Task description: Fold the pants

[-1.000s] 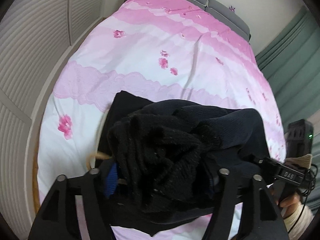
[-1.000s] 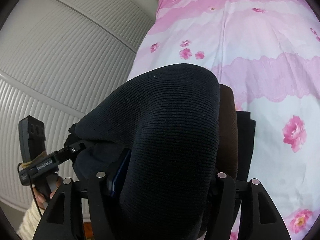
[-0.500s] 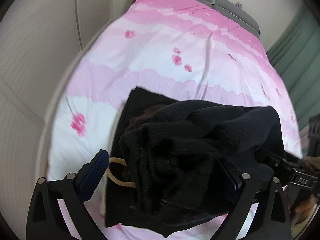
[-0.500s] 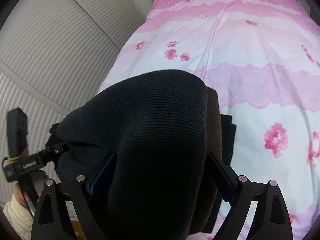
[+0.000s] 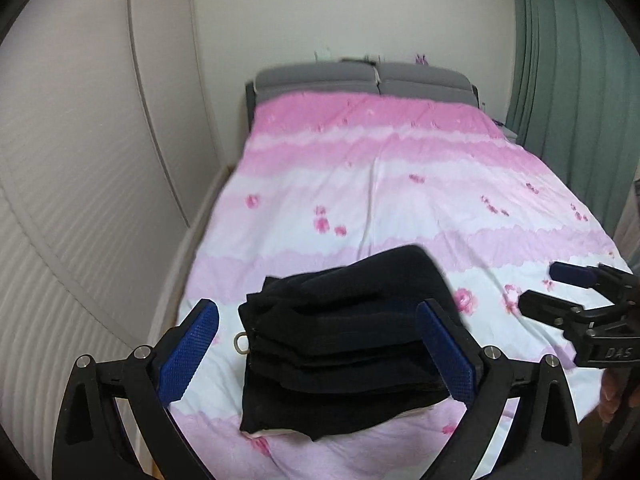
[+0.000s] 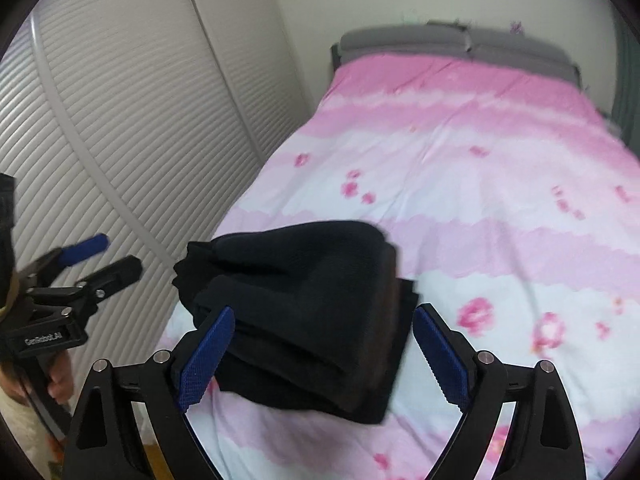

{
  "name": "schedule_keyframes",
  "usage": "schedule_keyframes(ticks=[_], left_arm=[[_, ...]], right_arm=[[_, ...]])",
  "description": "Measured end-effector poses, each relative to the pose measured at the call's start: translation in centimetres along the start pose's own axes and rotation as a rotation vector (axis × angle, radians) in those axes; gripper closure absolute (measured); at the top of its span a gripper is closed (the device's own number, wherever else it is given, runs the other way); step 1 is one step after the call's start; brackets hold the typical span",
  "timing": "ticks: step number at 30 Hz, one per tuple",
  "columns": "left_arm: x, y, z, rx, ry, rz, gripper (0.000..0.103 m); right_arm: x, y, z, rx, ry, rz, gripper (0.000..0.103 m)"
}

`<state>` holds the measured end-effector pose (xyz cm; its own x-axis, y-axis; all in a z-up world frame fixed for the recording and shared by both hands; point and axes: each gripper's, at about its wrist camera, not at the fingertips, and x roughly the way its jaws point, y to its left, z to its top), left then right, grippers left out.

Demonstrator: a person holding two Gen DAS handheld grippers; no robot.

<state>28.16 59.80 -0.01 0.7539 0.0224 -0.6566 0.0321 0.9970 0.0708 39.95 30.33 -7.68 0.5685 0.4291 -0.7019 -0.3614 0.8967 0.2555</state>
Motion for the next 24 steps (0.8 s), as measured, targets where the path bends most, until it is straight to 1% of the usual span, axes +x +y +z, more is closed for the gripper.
schedule_keyframes(ticks=[2,3,5,9,11,16,20,24], left_arm=[[-2.2,-2.0,0.1,-0.008,-0.024,-0.018,0.002],[-3.7,-3.2,0.1,-0.026,-0.043,-0.04,0.0],[-5.7,-5.1,0.0,-0.058,-0.067,-0.065,0.0],[-9.2,-9.3,-0.8,-0.109,-0.102,-0.095,0.0],[-10.6,-11.9,-1.4,-0.104,-0.11,-0.107,0.0],[-13.9,-19.4,-3.8,-0.052,-0.122,-0.101,0.0],[-16.3,-25.1,-5.7,-0.049,-0.108,-0.141,0.0],[-19.1,-29.7,-7.4,-0.03,-0.109,-0.155,0.0]], right_arm=[[-3.0,-0.9,-0.6,0.008,-0.034,-0.019,0.011],[-5.0,-1.6,-1.0,0.011,-0.054,-0.031,0.01],[-8.1,-2.8,-1.9,0.006,-0.085,-0.057,0.007],[-14.5,-5.5,-4.0,0.003,-0.13,-0.111,0.006],[-17.9,-7.3,-5.6,0.013,-0.143,-0.138,0.006],[-24.9,-11.7,-9.7,0.035,-0.159,-0.205,0.006],[-29.3,-15.1,-12.6,0.054,-0.162,-0.238,0.006],[-33.4,-18.2,-15.5,0.077,-0.166,-0.254,0.006]])
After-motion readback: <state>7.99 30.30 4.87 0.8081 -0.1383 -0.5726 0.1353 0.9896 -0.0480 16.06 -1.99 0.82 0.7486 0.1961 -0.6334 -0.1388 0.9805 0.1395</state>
